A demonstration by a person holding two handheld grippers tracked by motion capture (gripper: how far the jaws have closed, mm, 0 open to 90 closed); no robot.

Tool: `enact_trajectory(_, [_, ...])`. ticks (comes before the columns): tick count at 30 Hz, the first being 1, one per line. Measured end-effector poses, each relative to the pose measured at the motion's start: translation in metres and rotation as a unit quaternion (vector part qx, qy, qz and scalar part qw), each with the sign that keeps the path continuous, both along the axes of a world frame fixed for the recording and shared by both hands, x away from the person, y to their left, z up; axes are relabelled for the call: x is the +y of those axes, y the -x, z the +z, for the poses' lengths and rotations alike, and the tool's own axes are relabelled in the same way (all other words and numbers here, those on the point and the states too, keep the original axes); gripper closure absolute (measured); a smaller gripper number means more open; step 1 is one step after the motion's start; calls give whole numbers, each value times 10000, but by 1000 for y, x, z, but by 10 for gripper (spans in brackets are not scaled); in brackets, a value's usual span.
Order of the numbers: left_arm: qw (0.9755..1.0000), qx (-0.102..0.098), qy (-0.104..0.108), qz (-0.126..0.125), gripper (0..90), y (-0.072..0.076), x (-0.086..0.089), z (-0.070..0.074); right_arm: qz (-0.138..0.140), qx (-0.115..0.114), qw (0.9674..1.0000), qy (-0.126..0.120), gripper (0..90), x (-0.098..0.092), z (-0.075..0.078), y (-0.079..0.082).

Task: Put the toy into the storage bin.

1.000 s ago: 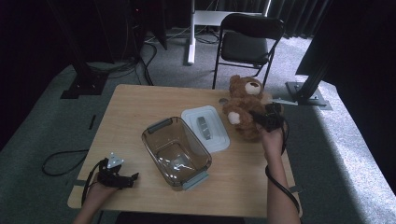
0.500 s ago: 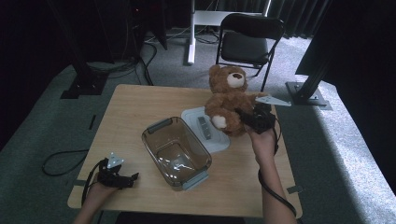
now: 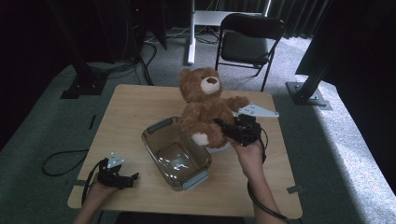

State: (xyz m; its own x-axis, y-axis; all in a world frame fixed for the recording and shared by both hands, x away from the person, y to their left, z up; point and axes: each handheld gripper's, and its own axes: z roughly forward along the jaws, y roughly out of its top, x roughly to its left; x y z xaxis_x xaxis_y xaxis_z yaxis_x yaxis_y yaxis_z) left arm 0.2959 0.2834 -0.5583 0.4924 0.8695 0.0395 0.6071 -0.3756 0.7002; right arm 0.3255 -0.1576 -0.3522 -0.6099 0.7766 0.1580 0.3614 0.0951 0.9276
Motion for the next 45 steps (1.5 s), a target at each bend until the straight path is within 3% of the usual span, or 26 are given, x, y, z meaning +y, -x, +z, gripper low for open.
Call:
enact_trajectory(11, [10000,-17,12,10,5,0,0,0,617,-137,9979,116,637,45,-5,38])
enact_trajectory(15, [10000,-13,7,5,5,0,0,0,829,-111,9960,306,637,63,-9,45])
enact_trajectory(20, [10000,-9,-3,-11,5,0,0,0,963,61,9937,574,637,80,-23,45])
enact_trajectory(30, [10000,-13,3,-5,5,0,0,0,815,352,9898,1117,636,106,-55,32])
enact_trajectory(36, [10000,-16,-4,-12,5,0,0,0,753,393,9890,1211,634,110,-65,28])
enact_trajectory(40, [10000,-13,2,-6,5,0,0,0,823,539,9861,1338,625,114,-78,27])
enact_trajectory(42, [10000,-11,6,-4,5,0,0,0,857,604,9845,1408,599,115,-83,27])
enact_trajectory(45, [10000,-14,0,-6,5,0,0,0,861,593,9854,1343,543,114,-82,27])
